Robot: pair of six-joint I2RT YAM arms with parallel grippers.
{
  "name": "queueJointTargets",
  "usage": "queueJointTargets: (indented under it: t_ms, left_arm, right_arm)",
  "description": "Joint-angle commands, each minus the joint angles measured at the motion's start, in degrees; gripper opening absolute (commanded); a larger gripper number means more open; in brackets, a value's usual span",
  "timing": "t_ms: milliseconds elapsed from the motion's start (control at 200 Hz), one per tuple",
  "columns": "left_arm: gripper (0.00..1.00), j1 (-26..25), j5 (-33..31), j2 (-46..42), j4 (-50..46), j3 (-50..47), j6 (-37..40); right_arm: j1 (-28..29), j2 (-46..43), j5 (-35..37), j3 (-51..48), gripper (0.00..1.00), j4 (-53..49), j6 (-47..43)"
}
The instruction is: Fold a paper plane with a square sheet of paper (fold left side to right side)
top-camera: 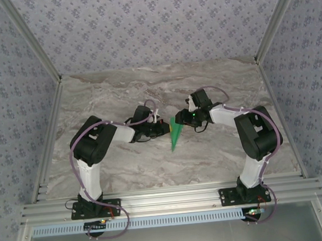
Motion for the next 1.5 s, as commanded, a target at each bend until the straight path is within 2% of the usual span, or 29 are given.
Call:
queueJointTargets:
  t_ms: [0,410,729,1274,1499]
  left_arm:
    - [0.0,-0.2,-0.6,1.3,-0.9,1.8,1.9]
    - [0.0,-0.5,-0.2,1.0,-1.8,3.0,2.0]
    - [0.0,-1.0,-0.3,0.6,-3.4,4.5,2.7]
    - [0.0,-1.0,-0.9,2.9,-3.5,4.9,2.7]
    - [0.0,-1.0,-1.3,3.1,-3.6,4.1,2.9]
  right_arm:
    - [-0.7,0.5,-2.5,-0.2,0.53,1.2,1.7]
    - [-0.5,3.5,-3.4,1.2,0.53,2.5,1.8]
    - [-0.4,5.6,-1.8,1.3,0.53,-0.3,0.9]
    - [0.1,5.1,-2.1,1.3,0.53,-1.2,-0.4]
    - [-0.9,0.2,-3.5,1.3,0.53,-0.8,-1.0]
